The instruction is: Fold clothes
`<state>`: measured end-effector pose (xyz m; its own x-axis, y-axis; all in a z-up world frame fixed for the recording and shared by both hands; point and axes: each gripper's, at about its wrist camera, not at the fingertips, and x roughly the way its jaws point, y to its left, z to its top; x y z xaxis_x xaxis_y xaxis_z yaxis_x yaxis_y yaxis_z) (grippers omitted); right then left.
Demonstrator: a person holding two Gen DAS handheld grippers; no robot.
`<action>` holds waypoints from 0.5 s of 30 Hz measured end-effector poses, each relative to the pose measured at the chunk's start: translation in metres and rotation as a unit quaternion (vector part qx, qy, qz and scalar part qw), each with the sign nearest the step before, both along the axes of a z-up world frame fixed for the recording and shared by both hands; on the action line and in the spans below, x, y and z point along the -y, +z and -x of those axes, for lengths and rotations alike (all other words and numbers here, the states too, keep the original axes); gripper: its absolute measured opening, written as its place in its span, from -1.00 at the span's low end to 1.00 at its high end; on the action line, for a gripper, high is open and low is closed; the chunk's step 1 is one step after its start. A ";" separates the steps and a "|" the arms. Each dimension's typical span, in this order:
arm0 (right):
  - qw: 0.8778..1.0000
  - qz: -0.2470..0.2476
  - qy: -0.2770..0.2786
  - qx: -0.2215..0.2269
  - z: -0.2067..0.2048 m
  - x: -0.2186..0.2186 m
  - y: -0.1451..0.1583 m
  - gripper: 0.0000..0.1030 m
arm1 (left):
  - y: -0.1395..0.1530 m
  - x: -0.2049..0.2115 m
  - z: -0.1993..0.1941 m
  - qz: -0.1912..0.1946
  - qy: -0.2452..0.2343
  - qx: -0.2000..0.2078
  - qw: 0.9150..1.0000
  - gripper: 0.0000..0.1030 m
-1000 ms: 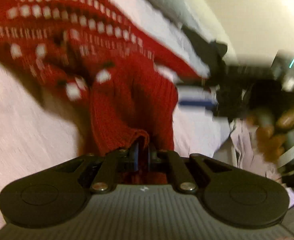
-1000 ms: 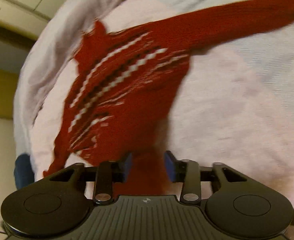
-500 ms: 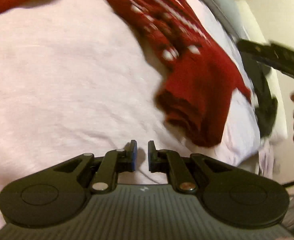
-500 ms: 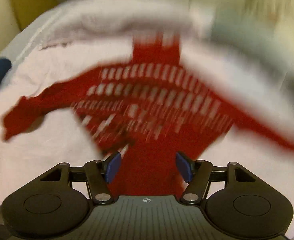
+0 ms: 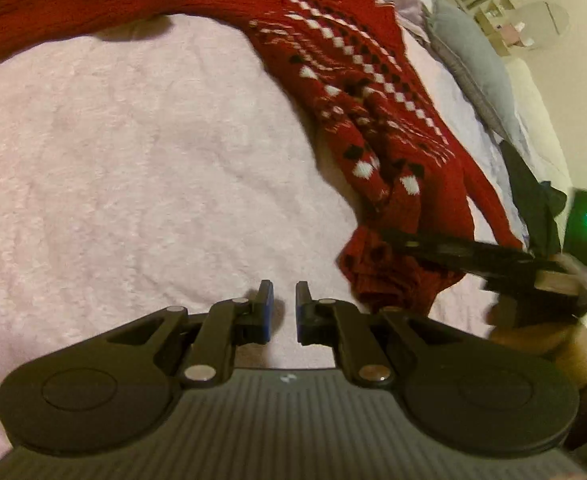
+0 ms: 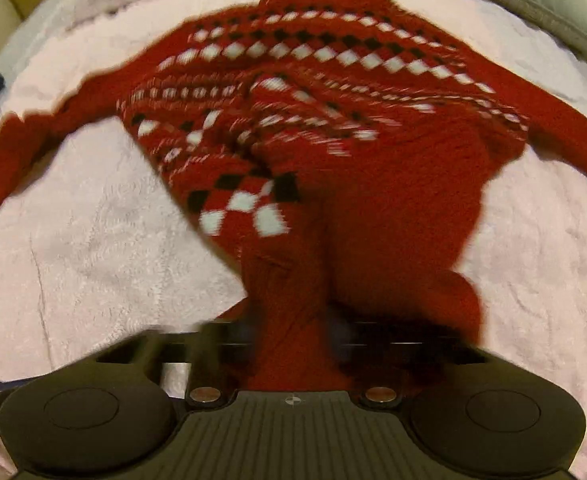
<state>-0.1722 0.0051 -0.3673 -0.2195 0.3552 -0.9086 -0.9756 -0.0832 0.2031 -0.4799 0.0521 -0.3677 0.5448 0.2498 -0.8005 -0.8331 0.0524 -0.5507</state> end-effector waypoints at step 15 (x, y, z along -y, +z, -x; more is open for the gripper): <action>0.933 0.030 -0.292 -0.208 -0.266 0.070 0.021 -0.85 | -0.037 -0.040 -0.107 -0.015 -0.039 -0.005 0.999 -0.32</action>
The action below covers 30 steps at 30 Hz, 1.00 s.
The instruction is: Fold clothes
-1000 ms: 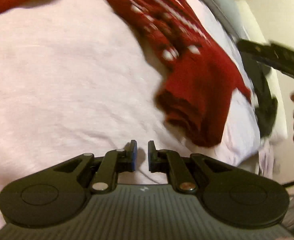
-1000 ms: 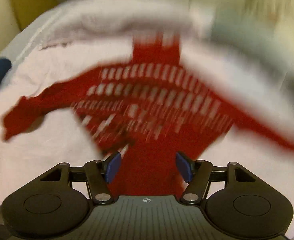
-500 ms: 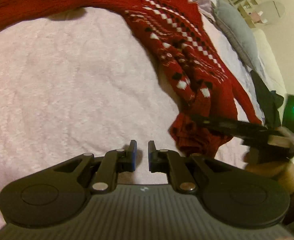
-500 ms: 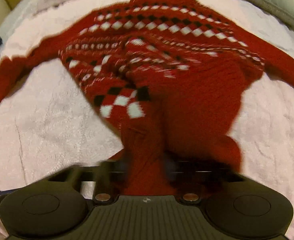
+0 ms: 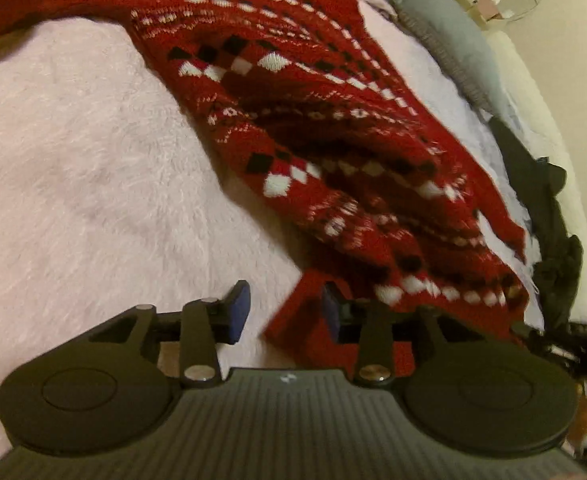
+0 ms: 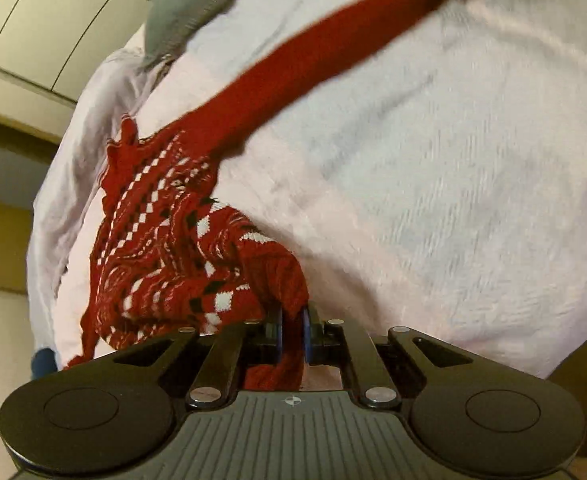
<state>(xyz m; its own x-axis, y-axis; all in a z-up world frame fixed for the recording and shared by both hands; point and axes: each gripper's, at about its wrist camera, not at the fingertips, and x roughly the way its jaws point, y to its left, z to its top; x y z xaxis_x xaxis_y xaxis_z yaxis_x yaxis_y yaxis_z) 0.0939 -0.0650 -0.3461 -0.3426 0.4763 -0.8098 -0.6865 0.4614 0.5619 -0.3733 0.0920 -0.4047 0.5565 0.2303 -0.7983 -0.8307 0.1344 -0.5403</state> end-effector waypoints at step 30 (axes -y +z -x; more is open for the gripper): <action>0.986 0.040 0.159 -0.010 0.018 -0.005 -0.025 0.14 | 0.048 0.103 0.084 0.000 0.133 -0.076 0.988 -0.34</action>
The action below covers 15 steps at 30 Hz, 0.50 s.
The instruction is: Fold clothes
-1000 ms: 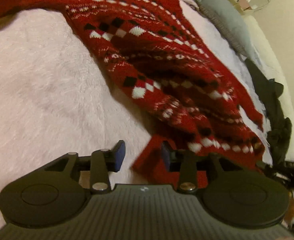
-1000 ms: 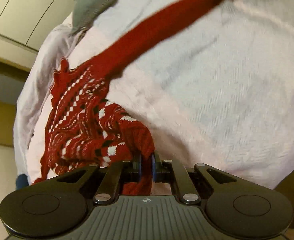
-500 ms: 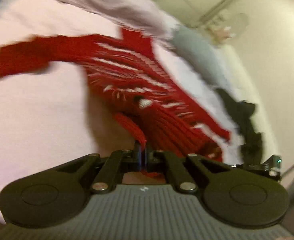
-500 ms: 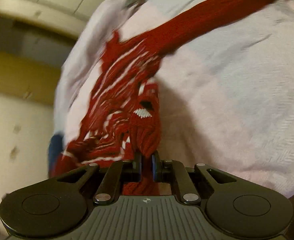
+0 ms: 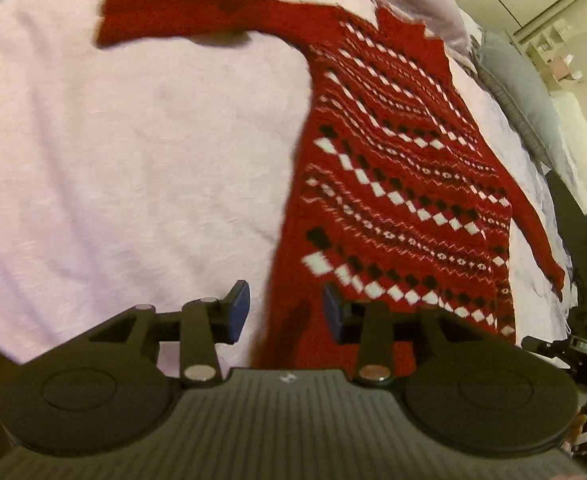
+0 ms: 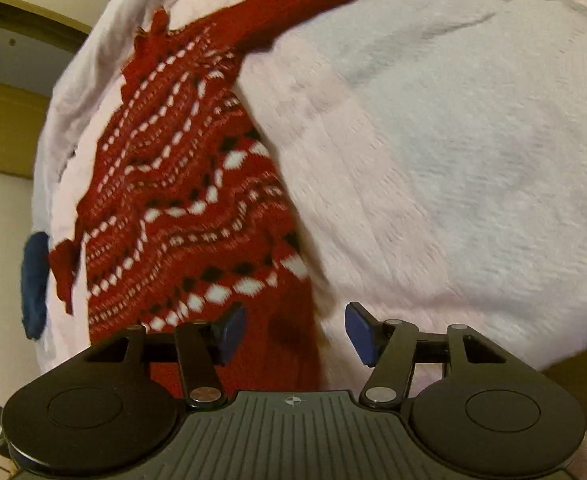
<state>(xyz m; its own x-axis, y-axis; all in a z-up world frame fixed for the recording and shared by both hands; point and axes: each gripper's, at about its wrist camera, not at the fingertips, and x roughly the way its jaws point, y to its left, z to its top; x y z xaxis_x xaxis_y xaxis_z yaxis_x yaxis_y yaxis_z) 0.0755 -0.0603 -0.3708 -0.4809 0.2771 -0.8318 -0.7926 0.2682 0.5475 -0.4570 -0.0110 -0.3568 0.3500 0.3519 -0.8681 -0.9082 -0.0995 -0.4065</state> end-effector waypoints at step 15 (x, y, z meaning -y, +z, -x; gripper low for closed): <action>0.996 -0.012 0.028 -0.086 -0.022 0.045 -0.031 -0.94 | -0.019 0.031 0.032 0.008 0.007 -0.012 1.000 -0.87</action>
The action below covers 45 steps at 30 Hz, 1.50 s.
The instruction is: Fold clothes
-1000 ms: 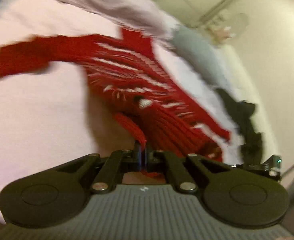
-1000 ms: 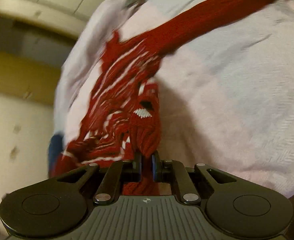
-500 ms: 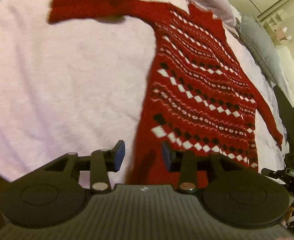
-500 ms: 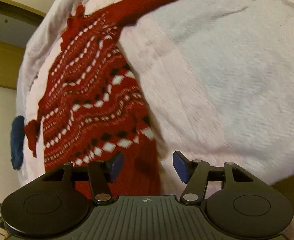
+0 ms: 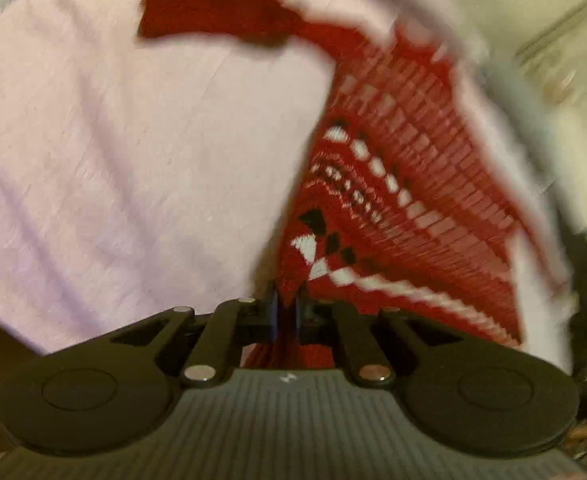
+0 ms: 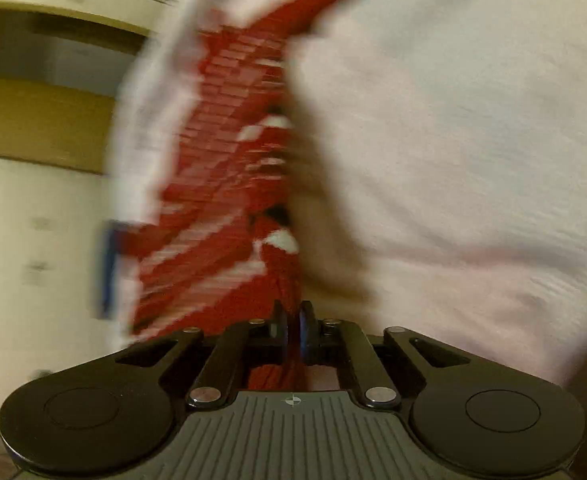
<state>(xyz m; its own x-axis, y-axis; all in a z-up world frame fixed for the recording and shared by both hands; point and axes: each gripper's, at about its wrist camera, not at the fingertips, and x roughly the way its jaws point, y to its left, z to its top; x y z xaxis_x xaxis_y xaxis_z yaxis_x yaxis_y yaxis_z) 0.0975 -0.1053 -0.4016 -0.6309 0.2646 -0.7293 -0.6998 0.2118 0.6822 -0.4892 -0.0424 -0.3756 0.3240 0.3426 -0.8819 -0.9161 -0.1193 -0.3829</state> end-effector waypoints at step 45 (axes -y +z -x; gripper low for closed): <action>0.947 0.079 -0.054 0.305 0.152 -0.160 0.021 -0.20 | 0.098 -0.203 0.309 -0.043 0.283 -0.058 0.956 -0.66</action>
